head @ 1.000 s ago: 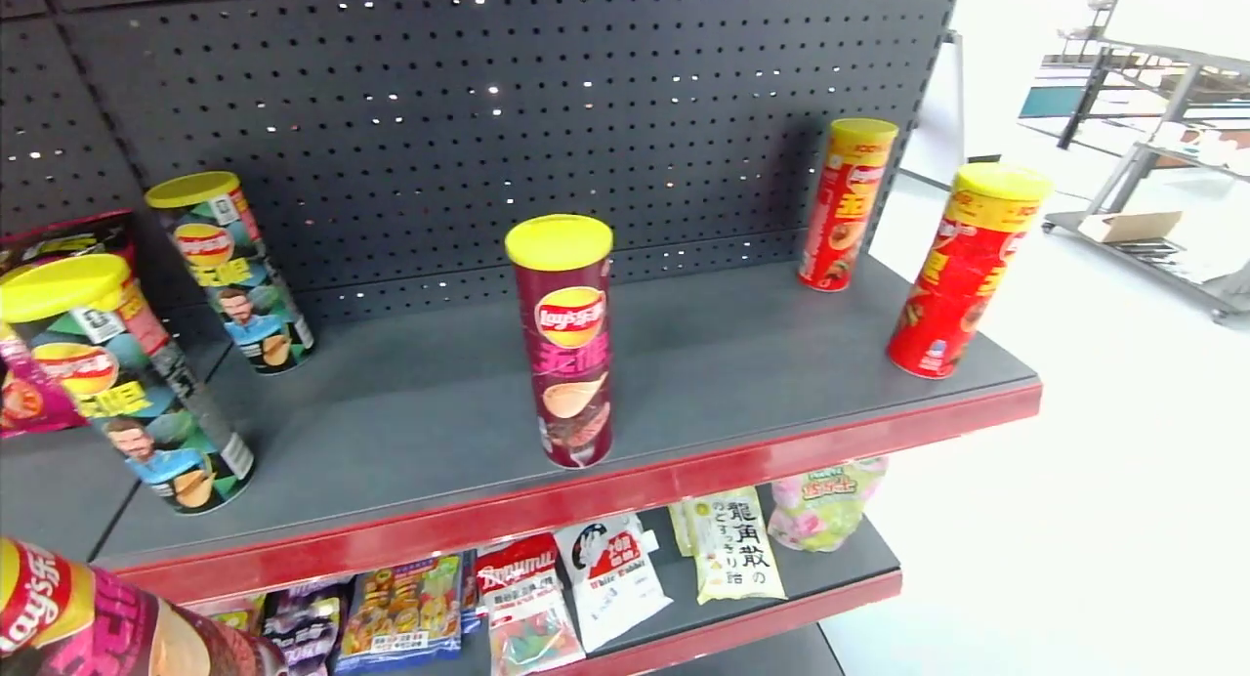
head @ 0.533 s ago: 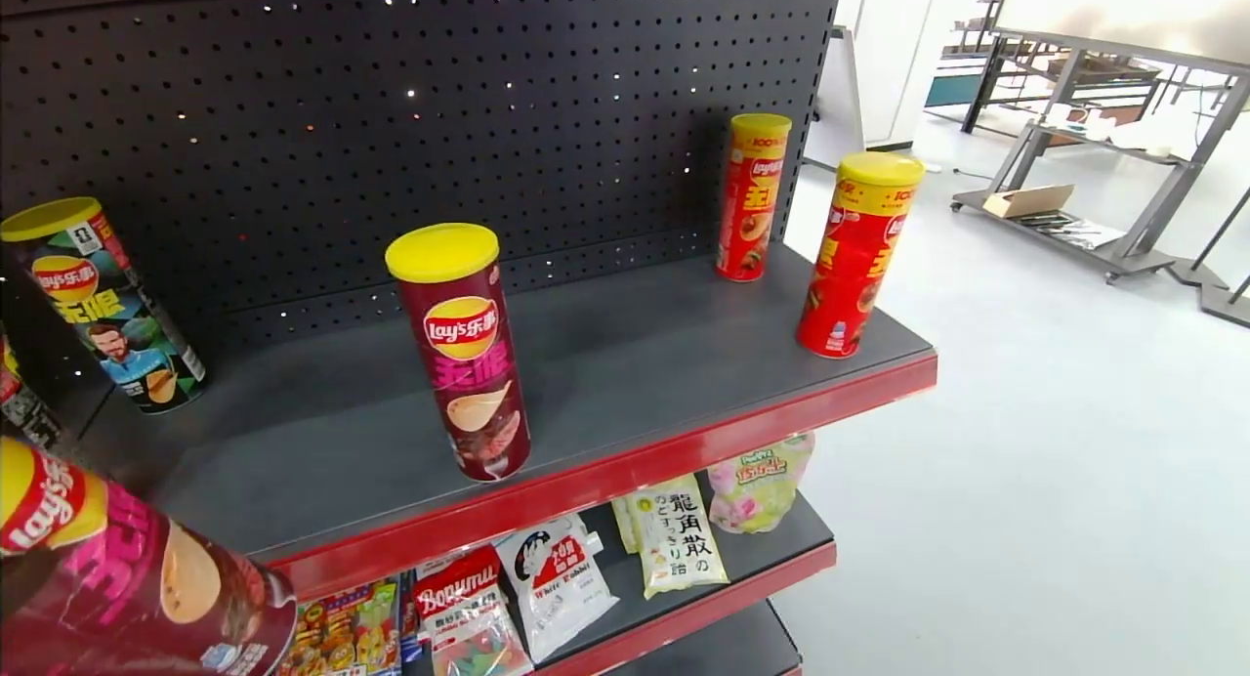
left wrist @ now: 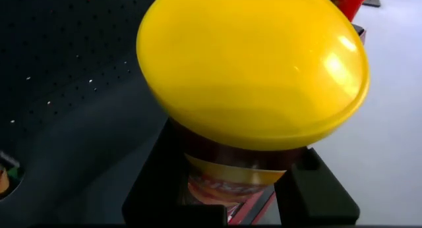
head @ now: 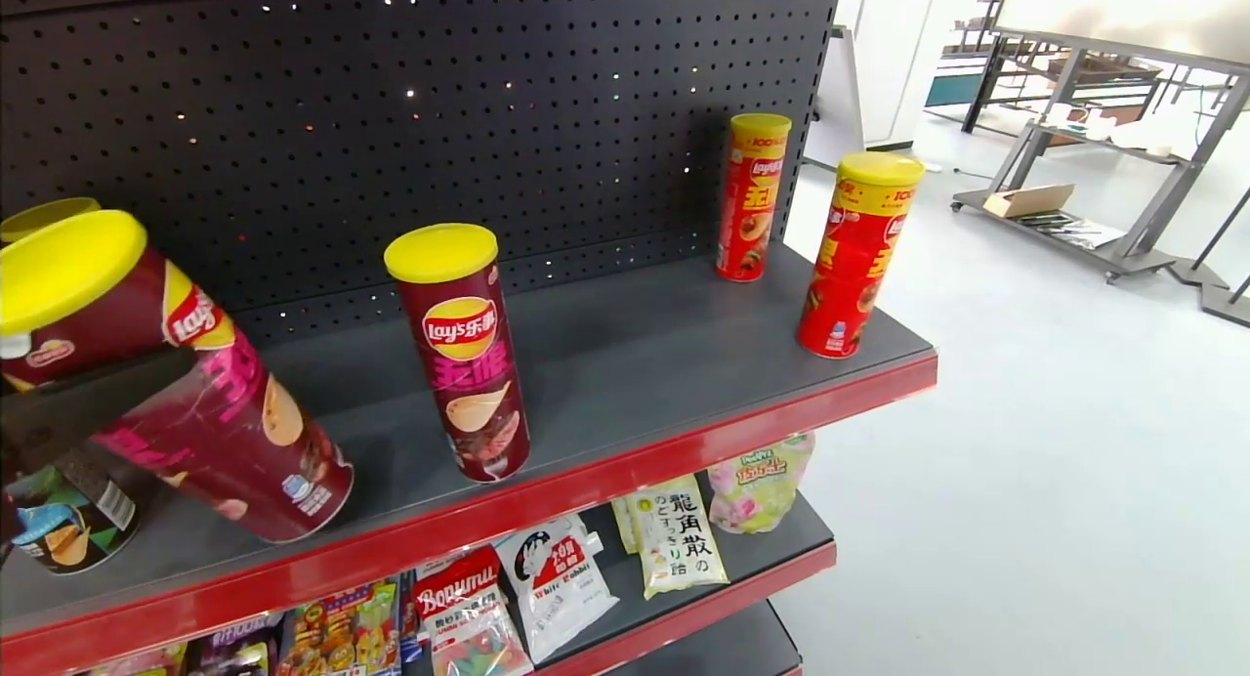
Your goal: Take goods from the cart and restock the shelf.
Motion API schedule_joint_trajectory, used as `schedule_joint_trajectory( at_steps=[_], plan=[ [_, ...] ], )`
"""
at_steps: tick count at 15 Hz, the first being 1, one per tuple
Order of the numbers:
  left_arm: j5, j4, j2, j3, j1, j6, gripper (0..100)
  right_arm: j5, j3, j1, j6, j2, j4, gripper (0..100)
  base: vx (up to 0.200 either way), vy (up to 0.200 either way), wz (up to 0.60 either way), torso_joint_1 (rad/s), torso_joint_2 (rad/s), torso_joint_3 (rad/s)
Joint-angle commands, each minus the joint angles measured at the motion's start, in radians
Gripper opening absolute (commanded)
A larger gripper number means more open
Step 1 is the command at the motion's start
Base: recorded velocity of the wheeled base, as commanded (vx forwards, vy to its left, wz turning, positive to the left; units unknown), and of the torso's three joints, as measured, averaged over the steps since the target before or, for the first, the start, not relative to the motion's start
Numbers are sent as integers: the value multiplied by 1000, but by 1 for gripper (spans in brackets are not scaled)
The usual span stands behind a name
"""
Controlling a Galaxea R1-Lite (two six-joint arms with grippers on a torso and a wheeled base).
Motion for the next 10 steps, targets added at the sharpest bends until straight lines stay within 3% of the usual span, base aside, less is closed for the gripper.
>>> schedule_joint_trajectory(
  at_steps=[1,4,8,10],
  plan=[
    [0,-6,153,-84,-39,-1,0,0,0,1,0,2,0,100,0,0,0,0,0,0],
    [0,-10,273,-162,-45,3,0,0,0,1,0,2,0,100,0,0,0,0,0,0],
    [3,-108,382,-185,-43,3,0,0,0,1,0,2,0,100,0,0,0,0,0,0],
    [3,-144,446,-213,-59,33,0,0,0,1,0,2,0,100,0,0,0,0,0,0]
  ],
)
